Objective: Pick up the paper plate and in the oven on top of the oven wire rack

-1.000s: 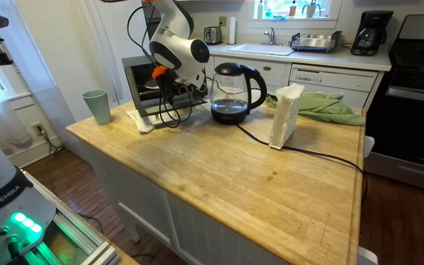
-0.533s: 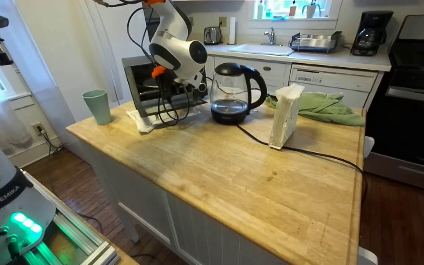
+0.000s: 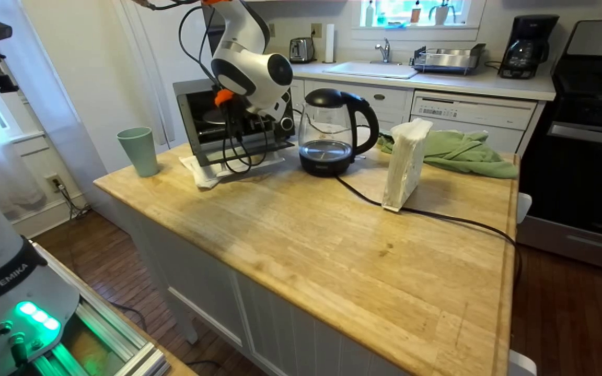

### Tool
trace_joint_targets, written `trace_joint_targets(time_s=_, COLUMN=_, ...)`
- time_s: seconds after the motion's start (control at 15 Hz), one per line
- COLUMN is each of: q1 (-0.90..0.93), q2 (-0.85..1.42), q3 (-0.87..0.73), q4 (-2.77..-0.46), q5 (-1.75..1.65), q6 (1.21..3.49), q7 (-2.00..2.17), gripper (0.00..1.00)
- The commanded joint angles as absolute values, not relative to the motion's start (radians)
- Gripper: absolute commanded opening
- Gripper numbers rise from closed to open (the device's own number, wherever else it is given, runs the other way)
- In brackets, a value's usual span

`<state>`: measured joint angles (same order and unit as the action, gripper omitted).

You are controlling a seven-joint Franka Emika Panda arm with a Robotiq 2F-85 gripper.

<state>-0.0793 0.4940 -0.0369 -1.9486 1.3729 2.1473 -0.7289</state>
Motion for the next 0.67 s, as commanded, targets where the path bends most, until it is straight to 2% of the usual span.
trace_joint_targets(time_s=0.0, q1=-0.073, q2=0.493, q3=-0.043, q4=-1.943, q5=1.372, q6=2.165, q7=-0.681, gripper=0.80)
trace_joint_targets(time_s=0.2, q1=-0.083, q2=0.469, q3=-0.048, q4=-1.955, q5=1.363, q6=2.137, q7=-0.660, gripper=0.98)
trace_joint_targets(time_s=0.6, q1=-0.103, q2=0.477, q3=-0.053, q4=-1.953, q5=1.362, q6=2.084, q7=-0.635, gripper=1.00)
